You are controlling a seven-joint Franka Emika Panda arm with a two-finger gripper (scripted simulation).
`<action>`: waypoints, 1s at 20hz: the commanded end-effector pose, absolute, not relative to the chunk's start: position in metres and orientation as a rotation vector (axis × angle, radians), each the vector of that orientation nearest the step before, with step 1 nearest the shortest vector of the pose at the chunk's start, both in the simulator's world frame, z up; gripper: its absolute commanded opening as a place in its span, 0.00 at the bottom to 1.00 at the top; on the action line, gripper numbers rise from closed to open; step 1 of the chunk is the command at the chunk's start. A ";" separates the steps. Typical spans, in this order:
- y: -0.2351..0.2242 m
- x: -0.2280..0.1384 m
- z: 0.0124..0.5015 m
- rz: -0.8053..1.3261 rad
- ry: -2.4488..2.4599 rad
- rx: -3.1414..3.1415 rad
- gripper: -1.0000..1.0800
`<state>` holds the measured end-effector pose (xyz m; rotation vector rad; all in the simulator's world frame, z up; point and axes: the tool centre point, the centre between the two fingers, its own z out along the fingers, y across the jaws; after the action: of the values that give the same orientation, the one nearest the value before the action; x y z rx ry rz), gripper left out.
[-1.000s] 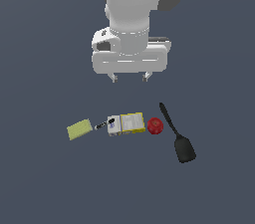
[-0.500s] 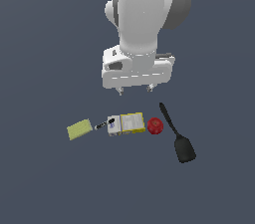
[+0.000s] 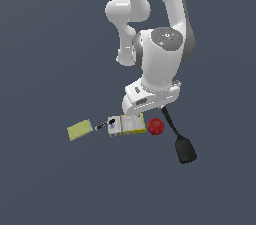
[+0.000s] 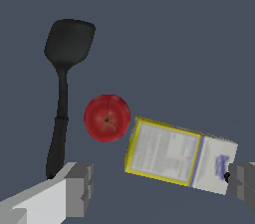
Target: Pick up a designated object from a clutter of objects.
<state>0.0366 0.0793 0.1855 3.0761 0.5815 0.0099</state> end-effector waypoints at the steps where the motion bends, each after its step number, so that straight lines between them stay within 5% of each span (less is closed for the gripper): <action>1: 0.094 0.037 0.160 0.007 0.681 3.056 0.96; 20: 0.131 0.031 0.092 -0.002 0.919 3.004 0.96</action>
<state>0.0309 0.1307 0.0948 3.0040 0.9187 -0.0009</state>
